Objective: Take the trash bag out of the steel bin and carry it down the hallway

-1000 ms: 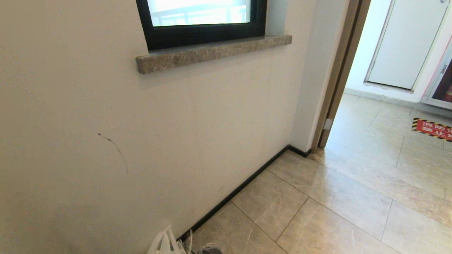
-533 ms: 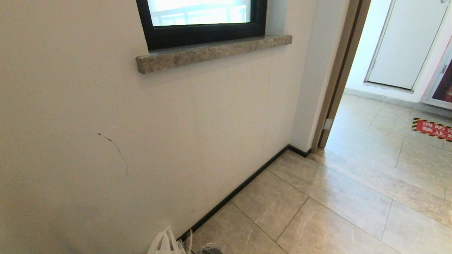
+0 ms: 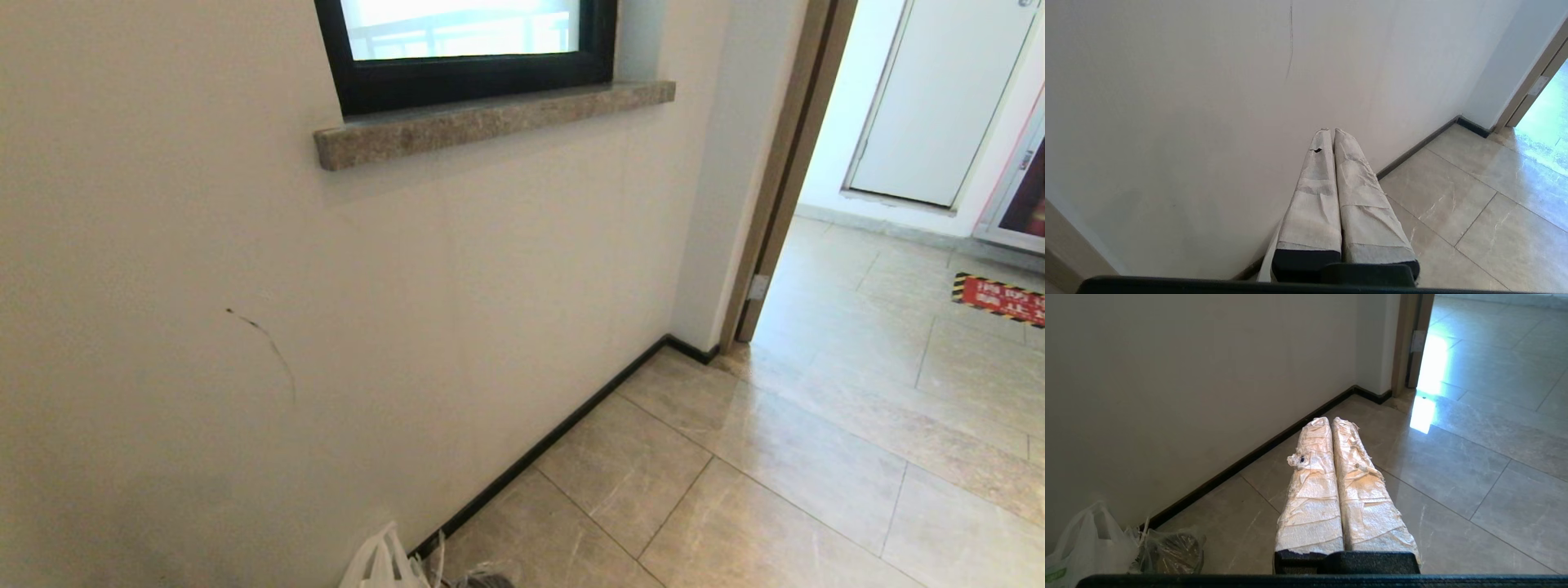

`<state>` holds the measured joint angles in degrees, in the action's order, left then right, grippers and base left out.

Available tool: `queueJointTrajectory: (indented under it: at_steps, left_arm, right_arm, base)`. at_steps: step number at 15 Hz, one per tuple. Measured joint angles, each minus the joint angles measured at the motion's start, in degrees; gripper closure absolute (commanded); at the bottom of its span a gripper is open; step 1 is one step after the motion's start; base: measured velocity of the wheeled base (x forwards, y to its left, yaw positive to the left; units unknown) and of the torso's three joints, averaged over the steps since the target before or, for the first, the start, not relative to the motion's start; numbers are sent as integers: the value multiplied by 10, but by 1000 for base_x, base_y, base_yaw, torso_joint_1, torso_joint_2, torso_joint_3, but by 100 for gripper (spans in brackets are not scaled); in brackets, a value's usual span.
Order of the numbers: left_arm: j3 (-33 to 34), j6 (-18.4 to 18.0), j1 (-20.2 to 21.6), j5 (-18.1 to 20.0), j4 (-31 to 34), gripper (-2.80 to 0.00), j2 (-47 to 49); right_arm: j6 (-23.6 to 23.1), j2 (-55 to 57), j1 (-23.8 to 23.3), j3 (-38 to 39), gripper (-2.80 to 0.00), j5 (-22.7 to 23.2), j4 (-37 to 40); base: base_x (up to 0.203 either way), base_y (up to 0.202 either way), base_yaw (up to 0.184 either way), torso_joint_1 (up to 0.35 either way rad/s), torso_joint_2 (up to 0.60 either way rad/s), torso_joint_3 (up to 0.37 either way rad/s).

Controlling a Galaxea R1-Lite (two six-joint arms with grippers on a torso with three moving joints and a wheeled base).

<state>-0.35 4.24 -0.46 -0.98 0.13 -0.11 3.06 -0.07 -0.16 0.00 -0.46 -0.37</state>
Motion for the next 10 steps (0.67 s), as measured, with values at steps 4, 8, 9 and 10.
queueJointTrajectory:
  at_steps: [4, 8, 9, 10]
  left_arm:
    - [1, 2, 0, 0, 0, 0, 0]
    - [1, 3, 0, 0, 0, 0, 0]
    - [2, 7, 0, 0, 0, 0, 0]
    - [2, 10, 0, 1, -2, 0, 0]
  right_arm:
    - [0, 0, 0, 0, 0, 0, 0]
    - [0, 0, 0, 0, 0, 0, 0]
    - [0, 0, 0, 0, 0, 0, 0]
    - [0, 0, 0, 0, 0, 0, 0]
  base:
    - [0, 0, 0, 0, 0, 0]
    - [0, 0, 0, 0, 0, 0]
    - [0, 0, 0, 0, 0, 0]
    - [0, 0, 0, 0, 0, 0]
